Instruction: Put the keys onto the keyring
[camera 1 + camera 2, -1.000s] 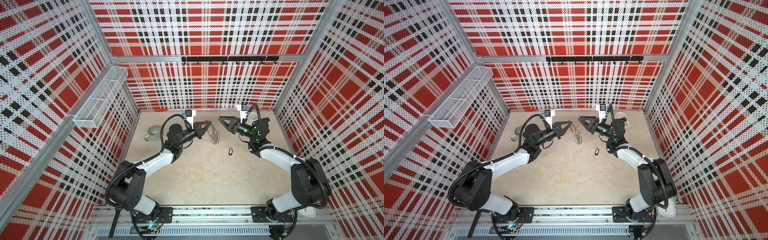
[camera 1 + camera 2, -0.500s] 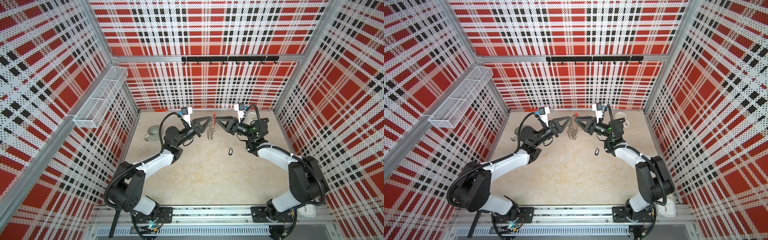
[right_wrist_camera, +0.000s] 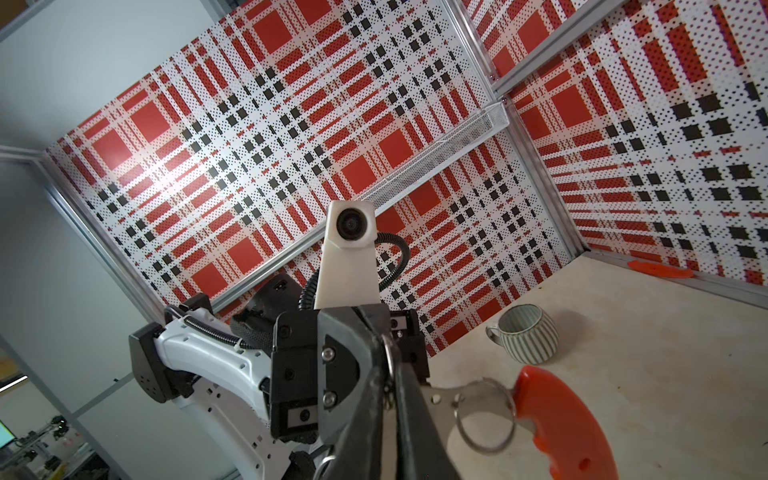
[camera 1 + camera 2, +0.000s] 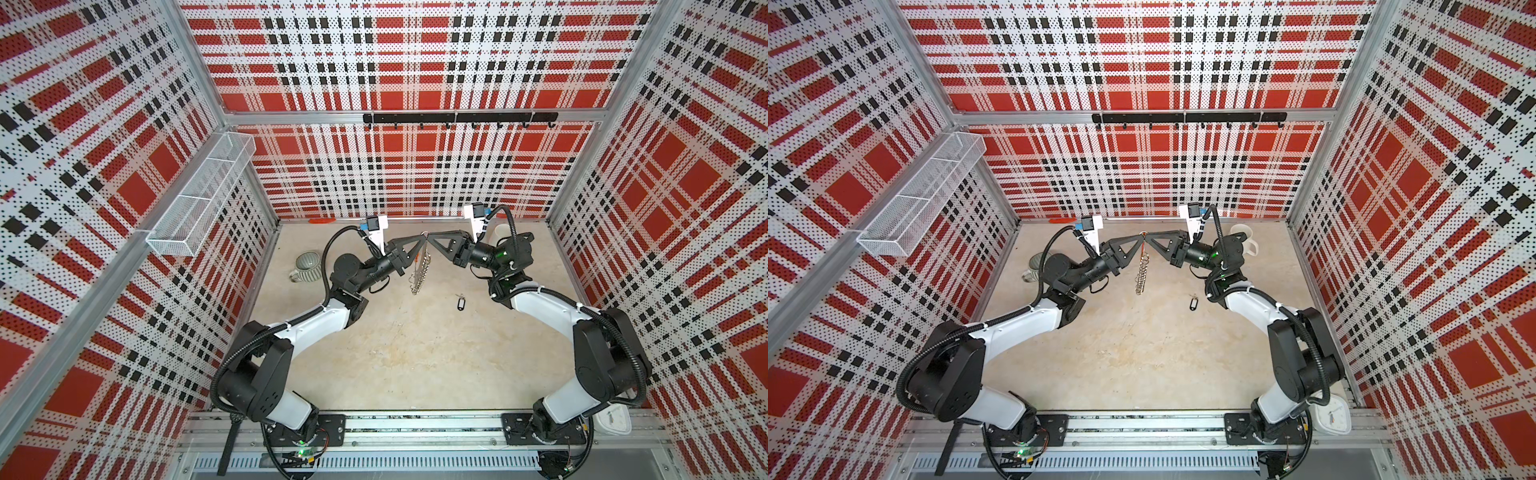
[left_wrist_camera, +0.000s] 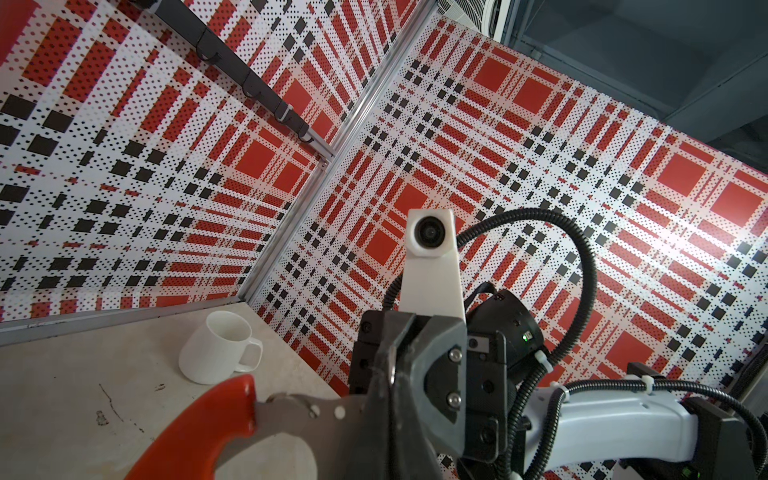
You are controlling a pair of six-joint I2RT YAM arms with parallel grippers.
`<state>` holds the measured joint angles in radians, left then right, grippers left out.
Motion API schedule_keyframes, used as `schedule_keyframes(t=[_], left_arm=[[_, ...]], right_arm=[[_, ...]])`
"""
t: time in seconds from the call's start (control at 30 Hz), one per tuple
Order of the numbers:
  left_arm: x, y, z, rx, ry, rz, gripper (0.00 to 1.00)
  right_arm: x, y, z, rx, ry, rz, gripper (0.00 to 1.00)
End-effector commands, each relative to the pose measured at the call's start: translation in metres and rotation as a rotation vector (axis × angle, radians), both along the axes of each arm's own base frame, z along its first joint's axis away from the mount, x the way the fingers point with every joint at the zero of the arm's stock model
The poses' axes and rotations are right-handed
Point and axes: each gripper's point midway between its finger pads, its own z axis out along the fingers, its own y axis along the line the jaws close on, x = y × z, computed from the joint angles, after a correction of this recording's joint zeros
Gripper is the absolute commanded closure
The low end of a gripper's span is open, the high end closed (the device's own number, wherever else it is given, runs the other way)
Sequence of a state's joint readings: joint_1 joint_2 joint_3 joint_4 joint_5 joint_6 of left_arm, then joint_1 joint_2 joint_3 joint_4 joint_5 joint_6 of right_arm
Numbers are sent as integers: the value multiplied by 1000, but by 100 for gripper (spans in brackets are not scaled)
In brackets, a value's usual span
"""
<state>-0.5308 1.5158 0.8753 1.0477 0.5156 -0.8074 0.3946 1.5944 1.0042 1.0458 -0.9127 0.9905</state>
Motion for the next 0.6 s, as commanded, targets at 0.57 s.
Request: schedule_keyframes(t=[0.57], left_arm=[[-1,10,-27,331,-223,117,61]], right_arm=[[22,-6,-25,-479,-172,-213,100]])
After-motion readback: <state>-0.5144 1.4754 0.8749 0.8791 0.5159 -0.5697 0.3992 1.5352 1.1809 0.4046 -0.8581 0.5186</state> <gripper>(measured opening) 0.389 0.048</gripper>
